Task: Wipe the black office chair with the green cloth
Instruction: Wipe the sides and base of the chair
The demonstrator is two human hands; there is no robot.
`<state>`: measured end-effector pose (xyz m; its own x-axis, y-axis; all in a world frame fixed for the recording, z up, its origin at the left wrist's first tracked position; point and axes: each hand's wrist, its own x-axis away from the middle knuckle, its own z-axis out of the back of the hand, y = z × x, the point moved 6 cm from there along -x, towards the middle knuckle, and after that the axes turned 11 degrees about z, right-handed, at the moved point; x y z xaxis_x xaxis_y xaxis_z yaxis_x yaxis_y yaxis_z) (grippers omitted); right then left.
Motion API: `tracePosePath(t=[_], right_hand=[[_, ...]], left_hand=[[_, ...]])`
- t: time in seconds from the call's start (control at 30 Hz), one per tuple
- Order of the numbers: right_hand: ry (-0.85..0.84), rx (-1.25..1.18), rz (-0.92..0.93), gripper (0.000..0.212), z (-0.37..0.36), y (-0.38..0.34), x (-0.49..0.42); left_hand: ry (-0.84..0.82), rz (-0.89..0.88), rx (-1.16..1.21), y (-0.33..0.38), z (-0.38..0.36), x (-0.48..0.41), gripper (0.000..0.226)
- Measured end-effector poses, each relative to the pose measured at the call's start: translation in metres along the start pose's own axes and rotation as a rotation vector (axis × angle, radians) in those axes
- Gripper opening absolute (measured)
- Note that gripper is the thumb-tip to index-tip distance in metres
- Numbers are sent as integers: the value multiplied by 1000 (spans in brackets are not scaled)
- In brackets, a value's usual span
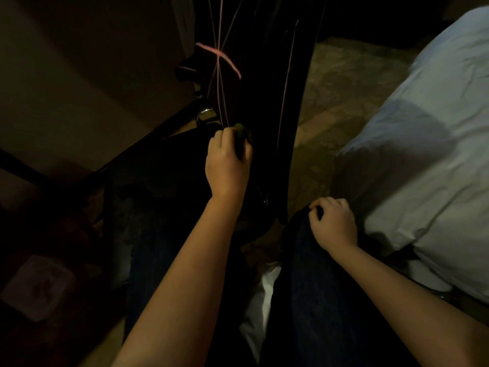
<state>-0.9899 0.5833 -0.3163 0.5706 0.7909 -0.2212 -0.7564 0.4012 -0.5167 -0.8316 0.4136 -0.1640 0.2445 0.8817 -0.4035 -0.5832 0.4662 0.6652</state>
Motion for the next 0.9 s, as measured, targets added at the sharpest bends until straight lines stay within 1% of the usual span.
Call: tracePosePath(t=[0.13, 0.3, 0.53, 0.77, 0.9], right_hand=[[15, 19, 14, 13, 0, 0, -2], [28, 28, 28, 13, -3, -1, -2], [27, 56, 41, 11, -4, 0, -3], [13, 50, 56, 13, -5, -2, -2], [15, 49, 60, 13, -5, -4, -2]], left_hand=[[-29, -14, -23, -6, -2, 6, 23], [-113, 31, -51, -25, -11, 20, 24], [-202, 63, -114, -28, -12, 27, 26], [-252, 62, -228, -26, -11, 26, 29], [-287, 80, -253, -27, -13, 30, 31]])
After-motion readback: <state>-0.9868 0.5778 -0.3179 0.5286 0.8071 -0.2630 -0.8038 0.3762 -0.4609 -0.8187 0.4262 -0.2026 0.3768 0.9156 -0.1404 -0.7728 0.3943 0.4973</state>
